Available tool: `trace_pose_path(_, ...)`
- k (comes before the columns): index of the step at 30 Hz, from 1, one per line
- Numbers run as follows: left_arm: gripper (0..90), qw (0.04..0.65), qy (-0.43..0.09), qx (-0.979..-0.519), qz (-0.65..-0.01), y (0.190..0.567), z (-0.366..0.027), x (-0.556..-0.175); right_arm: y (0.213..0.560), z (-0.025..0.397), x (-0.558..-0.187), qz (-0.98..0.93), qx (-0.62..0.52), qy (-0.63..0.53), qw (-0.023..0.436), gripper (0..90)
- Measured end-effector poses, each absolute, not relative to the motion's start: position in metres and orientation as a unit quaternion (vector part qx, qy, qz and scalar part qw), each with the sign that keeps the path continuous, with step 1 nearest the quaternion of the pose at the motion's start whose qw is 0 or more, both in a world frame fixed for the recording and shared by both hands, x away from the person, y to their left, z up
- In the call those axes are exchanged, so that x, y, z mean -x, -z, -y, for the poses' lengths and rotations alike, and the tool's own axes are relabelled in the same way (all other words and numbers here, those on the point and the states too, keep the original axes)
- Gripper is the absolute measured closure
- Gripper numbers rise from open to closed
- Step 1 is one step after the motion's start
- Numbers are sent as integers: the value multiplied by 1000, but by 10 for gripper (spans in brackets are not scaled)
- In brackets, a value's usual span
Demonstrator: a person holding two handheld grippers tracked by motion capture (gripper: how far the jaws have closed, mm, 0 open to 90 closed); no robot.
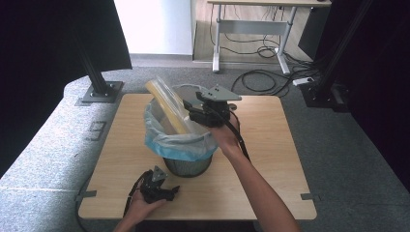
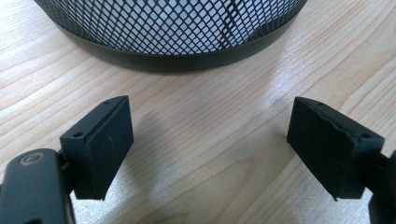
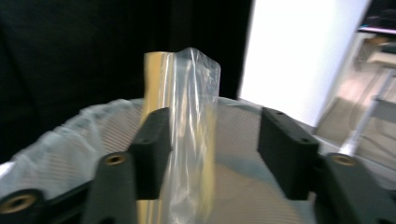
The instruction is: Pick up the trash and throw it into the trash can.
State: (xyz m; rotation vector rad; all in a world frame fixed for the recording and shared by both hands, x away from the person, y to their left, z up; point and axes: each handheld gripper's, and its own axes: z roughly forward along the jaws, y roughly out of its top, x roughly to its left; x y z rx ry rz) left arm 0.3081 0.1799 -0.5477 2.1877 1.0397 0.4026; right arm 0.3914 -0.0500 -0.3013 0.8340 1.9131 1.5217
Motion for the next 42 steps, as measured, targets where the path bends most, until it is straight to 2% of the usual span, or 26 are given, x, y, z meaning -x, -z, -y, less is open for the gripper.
trace_pose_path(2, 143, 336, -154, -839, -399, 548, -180, -308, 303, 53, -390, -712, -313, -559, 288, 363)
trace_pose_path(10, 143, 336, -154, -839, -399, 548, -180, -308, 306, 72, -390, -706, -331, -555, 292, 343)
trace_pose_path(23, 143, 336, -154, -839, -399, 548, -180, -308, 308, 113, -369, -716, -322, -532, 319, 319)
trace_pose_path(42, 143, 337, -153, -839, -399, 547, -180, -308, 369, 180, -340, -710, -353, -511, 331, 314)
